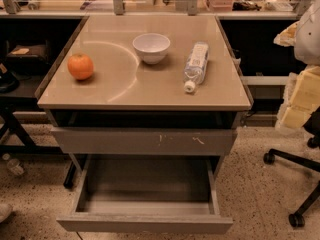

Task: Close middle drawer

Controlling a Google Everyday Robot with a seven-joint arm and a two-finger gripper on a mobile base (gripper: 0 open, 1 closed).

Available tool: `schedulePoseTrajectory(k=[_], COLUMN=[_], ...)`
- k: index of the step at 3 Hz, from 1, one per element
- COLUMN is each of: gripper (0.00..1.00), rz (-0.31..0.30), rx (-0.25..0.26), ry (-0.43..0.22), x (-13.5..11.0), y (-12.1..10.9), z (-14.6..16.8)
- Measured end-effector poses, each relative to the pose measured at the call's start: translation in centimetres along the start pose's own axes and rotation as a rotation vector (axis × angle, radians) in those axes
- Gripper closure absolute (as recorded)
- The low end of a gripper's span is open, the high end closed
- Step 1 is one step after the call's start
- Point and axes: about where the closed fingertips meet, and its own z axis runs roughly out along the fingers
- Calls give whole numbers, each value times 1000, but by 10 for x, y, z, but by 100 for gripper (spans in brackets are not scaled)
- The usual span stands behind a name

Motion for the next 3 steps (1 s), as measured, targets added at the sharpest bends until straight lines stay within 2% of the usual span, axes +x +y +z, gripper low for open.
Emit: schedulePoseTrajectory(k=[1,2,3], gripper=[0,18,41], rz=[0,0,0], rx=[0,0,0], ry=[0,0,0], x=[0,0,0], y=[0,0,0], z=[0,0,0])
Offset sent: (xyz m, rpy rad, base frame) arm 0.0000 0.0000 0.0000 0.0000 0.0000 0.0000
